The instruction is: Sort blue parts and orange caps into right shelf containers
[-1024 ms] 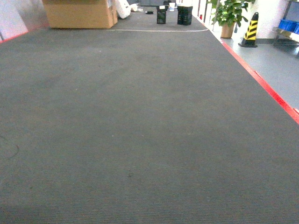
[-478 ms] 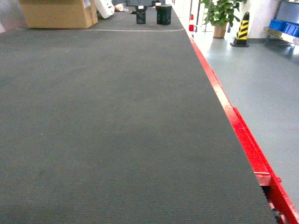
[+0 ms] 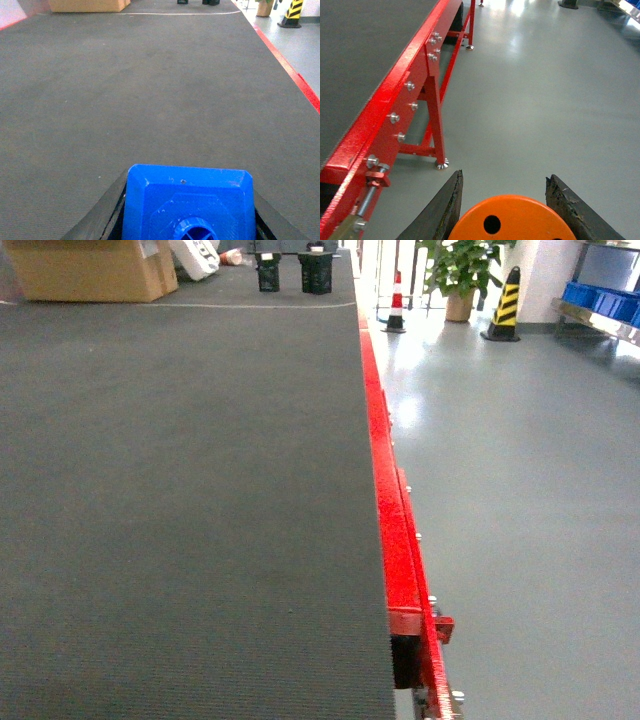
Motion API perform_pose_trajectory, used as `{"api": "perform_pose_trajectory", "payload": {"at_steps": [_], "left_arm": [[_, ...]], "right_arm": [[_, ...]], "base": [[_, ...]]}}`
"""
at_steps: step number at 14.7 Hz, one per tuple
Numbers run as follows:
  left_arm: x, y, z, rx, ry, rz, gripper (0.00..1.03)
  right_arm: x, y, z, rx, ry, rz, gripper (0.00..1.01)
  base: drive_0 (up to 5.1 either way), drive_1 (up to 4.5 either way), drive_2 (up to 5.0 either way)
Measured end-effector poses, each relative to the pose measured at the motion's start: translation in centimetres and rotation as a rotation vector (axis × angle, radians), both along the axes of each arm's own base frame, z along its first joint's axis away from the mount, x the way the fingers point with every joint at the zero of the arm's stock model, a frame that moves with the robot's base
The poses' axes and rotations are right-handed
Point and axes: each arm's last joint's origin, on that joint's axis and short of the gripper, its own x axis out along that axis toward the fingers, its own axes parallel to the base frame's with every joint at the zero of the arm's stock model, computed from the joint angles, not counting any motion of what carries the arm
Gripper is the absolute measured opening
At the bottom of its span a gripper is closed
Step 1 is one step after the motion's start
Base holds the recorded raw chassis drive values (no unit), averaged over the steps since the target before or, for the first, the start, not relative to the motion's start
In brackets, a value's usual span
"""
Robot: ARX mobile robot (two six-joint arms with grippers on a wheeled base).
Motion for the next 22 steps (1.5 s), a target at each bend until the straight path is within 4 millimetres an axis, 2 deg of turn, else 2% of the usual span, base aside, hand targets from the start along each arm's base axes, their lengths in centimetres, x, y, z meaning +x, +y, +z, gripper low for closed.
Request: {"api": "perform_pose_trajectory", "payload": {"at_steps": [11,22], "left_arm": [[0.01,-0.01,0.01,0.000,-0.002,-0.001,0.45],[0.01,0.00,-0.04,0.000,0.003,0.000,0.45]], "right_arm": [[0.01,0.00,0.02,0.000,-0.002,-0.001,0.43],[0.00,-0.01,-0.02,-0.001,0.001,-0.002,0.43]], "base": [[5.0,-2.41,-2.4],[4.8,-3.61,-1.2]]}}
